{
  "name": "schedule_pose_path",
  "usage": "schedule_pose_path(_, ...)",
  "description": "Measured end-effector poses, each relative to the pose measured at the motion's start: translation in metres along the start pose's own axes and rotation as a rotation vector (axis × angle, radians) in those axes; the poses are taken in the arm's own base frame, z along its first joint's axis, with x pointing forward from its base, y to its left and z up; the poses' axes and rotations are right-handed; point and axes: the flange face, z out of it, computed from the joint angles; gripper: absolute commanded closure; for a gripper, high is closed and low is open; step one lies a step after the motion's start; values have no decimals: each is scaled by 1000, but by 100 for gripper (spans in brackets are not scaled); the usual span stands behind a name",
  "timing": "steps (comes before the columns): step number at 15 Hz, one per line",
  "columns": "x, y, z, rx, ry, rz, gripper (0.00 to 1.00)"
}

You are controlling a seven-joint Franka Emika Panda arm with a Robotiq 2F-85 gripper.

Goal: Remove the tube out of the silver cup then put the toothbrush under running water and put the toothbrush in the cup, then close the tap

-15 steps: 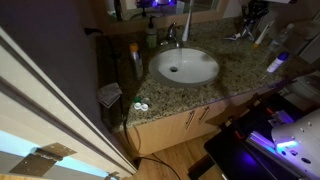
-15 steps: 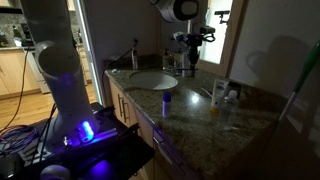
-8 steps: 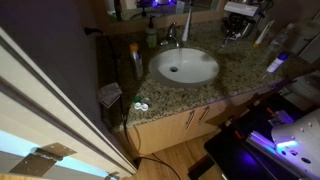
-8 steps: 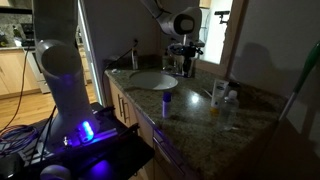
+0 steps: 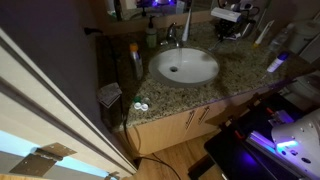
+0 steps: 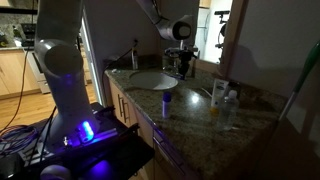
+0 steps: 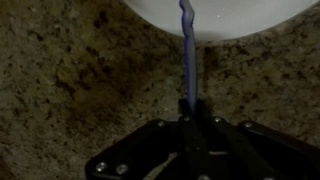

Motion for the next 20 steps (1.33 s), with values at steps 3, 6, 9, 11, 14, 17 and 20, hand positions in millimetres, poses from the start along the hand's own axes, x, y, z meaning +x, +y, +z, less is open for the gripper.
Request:
schedule_pose_path(3, -43, -22, 16, -9, 23, 111, 98)
schedule_pose_path(6, -81, -40, 23, -7, 33, 170, 90)
schedule_pose_path(9, -77, -39, 23, -7, 33, 176, 98)
schedule_pose_path(11, -76, -38, 25, -16, 50, 178, 98)
schedule_pose_path(14, -91, -47, 36, -24, 54, 261, 98)
schedule_pose_path(17, -109, -68, 44, 1, 65, 361, 90)
schedule_pose_path(20, -107, -82, 40, 43, 70, 436, 98)
